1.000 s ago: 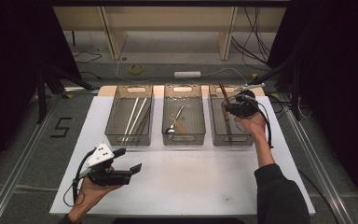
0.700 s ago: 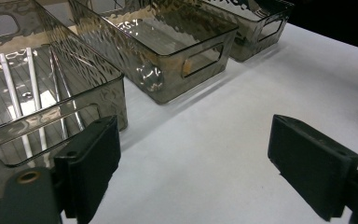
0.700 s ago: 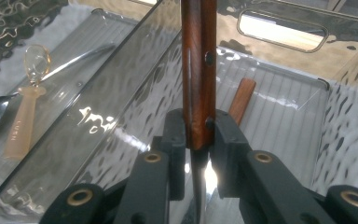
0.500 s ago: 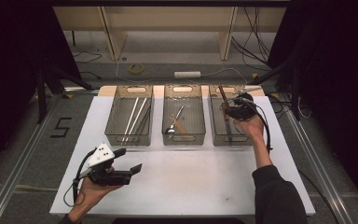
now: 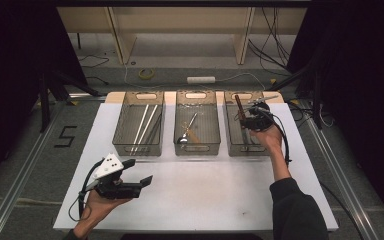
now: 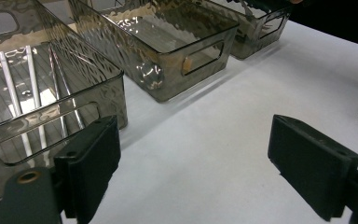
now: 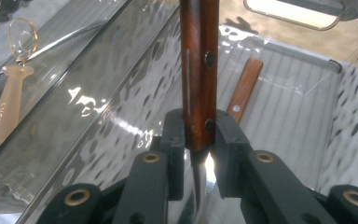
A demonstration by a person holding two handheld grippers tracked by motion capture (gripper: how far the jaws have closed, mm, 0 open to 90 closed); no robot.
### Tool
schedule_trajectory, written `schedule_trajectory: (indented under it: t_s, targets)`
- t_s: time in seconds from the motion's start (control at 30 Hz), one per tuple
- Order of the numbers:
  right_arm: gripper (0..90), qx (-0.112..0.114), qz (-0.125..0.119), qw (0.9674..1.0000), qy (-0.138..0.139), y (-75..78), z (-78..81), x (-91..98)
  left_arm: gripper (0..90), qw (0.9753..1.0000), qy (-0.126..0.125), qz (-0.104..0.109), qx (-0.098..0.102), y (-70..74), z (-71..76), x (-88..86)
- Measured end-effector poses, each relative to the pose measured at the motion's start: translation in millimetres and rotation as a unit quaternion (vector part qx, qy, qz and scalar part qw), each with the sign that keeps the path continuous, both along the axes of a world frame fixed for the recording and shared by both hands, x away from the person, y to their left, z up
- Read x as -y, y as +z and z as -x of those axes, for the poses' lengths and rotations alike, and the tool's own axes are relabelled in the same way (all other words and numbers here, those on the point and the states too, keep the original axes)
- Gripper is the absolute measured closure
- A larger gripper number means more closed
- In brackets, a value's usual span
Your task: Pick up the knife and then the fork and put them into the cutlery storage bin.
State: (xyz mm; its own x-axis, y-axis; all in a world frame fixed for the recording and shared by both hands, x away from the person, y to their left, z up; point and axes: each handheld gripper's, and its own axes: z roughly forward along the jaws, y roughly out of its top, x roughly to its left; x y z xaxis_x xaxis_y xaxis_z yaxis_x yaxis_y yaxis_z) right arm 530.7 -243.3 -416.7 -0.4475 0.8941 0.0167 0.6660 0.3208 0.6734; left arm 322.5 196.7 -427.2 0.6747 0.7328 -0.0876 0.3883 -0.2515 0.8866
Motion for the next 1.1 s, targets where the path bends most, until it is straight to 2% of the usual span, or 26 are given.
schedule_trajectory:
  t_s: [0.1, 0.27, 0.6, 0.7, 0.9, 1.1]
  targets:
    - [75.3, -0.011, 0.000, 0.9999, 0.006, -1.2, -0.7, -0.6, 16.3, 1.0000, 0.002, 0.002, 0.001, 0.2, -0.3, -0.8]
    - [67.9, -0.006, -0.013, 0.9999, 0.003, 3.3, 0.0, 0.7, 16.2, 1.0000, 0.003, 0.003, -0.001, 0.2, -0.5, -1.0]
    - [61.7, -0.003, -0.029, 0.9994, 0.017, 9.7, 6.1, 2.3, 16.1, 0.9999, 0.007, 0.008, -0.003, 0.8, -0.5, -2.0]
    - [59.1, 0.003, -0.042, 0.9988, 0.026, 12.1, 10.0, 0.5, 16.1, 0.9999, 0.007, 0.008, -0.004, 0.7, -0.6, -2.0]
    - [52.4, 0.017, -0.054, 0.9973, 0.046, 15.7, 21.6, -9.9, 16.0, 0.9999, 0.007, 0.009, -0.004, 0.8, -0.5, -2.1]
    - [48.9, 0.040, -0.079, 0.9938, 0.067, 18.1, 41.4, -20.4, 16.0, 0.9999, 0.006, 0.010, -0.005, 0.8, -0.8, -2.6]
